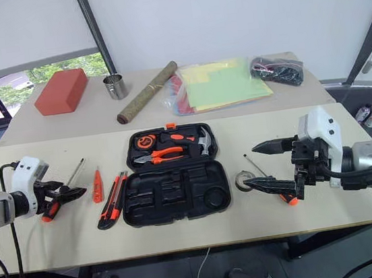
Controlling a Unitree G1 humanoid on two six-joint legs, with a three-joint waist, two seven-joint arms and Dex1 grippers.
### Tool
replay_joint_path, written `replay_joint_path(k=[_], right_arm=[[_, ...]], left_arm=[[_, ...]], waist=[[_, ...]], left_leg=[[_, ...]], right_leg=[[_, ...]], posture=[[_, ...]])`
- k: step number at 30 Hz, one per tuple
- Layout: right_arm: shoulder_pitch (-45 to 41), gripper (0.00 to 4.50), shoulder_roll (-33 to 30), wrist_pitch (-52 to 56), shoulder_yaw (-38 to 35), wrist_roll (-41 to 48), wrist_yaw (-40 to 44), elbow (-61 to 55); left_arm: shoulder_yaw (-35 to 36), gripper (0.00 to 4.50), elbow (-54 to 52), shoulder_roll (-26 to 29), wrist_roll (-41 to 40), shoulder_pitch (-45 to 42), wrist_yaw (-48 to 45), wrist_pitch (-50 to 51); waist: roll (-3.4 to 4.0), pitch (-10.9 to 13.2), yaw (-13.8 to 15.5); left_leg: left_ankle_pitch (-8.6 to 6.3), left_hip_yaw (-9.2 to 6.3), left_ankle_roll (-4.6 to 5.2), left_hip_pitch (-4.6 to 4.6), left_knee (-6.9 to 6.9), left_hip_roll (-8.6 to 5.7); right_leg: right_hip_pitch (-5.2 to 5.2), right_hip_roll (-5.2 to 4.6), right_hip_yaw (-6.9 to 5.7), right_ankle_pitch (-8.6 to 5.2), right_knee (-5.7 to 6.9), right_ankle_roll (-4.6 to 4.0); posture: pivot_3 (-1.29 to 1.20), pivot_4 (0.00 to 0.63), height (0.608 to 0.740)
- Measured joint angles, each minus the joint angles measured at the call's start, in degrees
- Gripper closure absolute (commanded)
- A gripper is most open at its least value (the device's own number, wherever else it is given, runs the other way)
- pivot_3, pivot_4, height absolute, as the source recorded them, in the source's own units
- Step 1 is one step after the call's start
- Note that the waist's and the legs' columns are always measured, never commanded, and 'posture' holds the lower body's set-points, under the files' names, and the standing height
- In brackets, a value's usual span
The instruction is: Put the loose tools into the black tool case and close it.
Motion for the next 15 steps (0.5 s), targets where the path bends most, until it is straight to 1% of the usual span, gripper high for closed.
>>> replay_joint_path(k=[4, 9, 11, 15], right_arm=[[0.6, 0.02, 0.5, -0.3, 0.0, -0.4, -0.3, 0.0], [0.5, 0.02, 1.1, -0.5, 0.5, -0.3, -0.6, -0.7], [-0.6, 0.02, 1.6, -0.5, 1.3, -0.3, -0.7, -1.0], [-1.9, 0.02, 1.7, -0.6, 2.6, -0.4, -1.1, -1.1]], left_arm=[[2.0, 0.0, -1.2, 0.2, -0.8, 1.3, 0.3, 2.0], [2.0, 0.0, -1.2, 0.2, -0.3, 1.9, 1.7, 4.5], [0.7, 0.0, 0.1, 0.3, 1.7, 1.8, 3.6, 4.5], [-2.4, 0.0, 2.9, 0.3, 3.9, 0.4, 4.2, 4.2]], waist=[[0.0, 0.0, 0.0], [0.0, 0.0, 0.1], [0.0, 0.0, 0.1], [-0.01, 0.0, 0.1]], left_leg=[[0.0, 0.01, 0.0, 0.07, 0.02, 0.01], [0.0, 0.02, 0.0, 0.06, 0.02, 0.0], [0.0, 0.04, 0.0, 0.07, 0.02, 0.0], [0.0, 0.06, -0.01, 0.11, 0.02, 0.01]], right_leg=[[0.02, -0.02, 0.21, 0.0, 0.04, 0.0], [0.02, 0.02, 0.2, 0.0, 0.04, 0.0], [0.01, 0.03, 0.22, 0.01, 0.05, -0.01], [0.03, 0.08, 0.21, 0.01, 0.05, -0.01]], posture=[[0.0, 0.15, 0.736], [0.0, 0.15, 0.736], [0.0, 0.15, 0.736], [0.0, 0.15, 0.736]])
